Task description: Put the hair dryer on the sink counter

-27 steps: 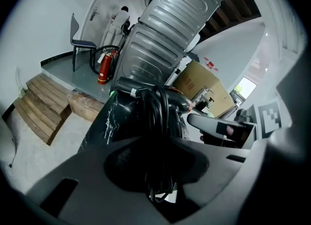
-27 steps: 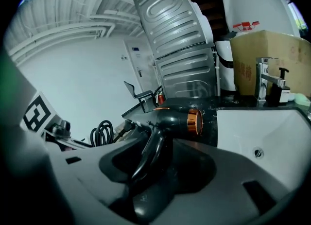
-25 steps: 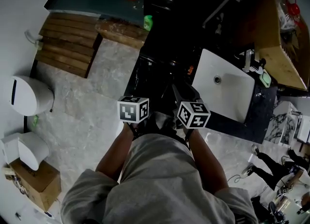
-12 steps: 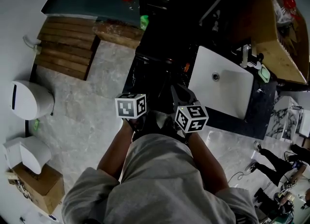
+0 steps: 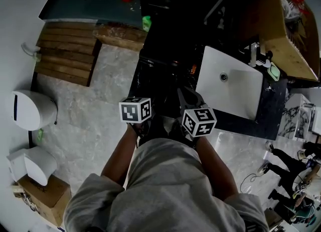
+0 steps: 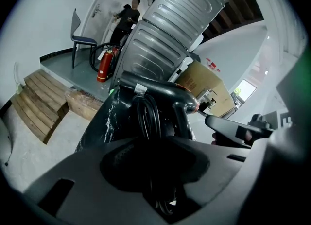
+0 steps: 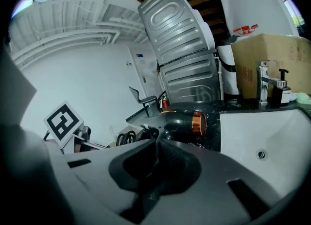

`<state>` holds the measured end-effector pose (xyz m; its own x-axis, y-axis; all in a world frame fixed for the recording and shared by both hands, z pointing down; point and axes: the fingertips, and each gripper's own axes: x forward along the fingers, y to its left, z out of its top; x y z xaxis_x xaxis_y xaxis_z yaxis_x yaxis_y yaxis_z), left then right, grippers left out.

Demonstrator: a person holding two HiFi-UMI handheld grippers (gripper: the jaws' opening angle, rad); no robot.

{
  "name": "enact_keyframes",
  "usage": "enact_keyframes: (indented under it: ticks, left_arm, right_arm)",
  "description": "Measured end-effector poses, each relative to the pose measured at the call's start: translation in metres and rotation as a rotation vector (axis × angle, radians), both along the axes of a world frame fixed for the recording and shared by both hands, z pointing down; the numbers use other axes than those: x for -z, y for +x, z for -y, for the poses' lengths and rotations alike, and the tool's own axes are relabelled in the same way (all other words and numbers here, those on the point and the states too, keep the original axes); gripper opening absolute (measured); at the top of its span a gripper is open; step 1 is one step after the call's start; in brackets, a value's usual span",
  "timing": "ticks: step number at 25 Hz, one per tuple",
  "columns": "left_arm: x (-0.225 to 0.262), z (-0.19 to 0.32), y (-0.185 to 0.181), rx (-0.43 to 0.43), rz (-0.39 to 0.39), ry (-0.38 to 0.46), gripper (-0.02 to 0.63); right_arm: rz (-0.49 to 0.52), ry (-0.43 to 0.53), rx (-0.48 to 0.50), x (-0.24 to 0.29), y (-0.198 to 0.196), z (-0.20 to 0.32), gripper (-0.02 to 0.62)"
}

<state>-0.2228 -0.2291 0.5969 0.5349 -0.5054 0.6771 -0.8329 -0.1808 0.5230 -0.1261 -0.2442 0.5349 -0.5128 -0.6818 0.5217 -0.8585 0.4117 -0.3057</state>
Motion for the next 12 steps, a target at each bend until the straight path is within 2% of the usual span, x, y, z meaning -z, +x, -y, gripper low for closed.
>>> enact_keyframes:
  ticks: [4,12]
  left_arm:
    - [-0.001,0.002,-0.001,-0.038,-0.01,-0.004,0.129]
    - [-0.007,0.002,-0.02,-0.07,0.042,-0.013,0.143]
  right_arm:
    - [0.001,-0.009,-0.011,-0.002,-0.002,0.002,0.026]
    - [0.004,-0.021,-0.03,-0.006,-0.009,0.002,0.026]
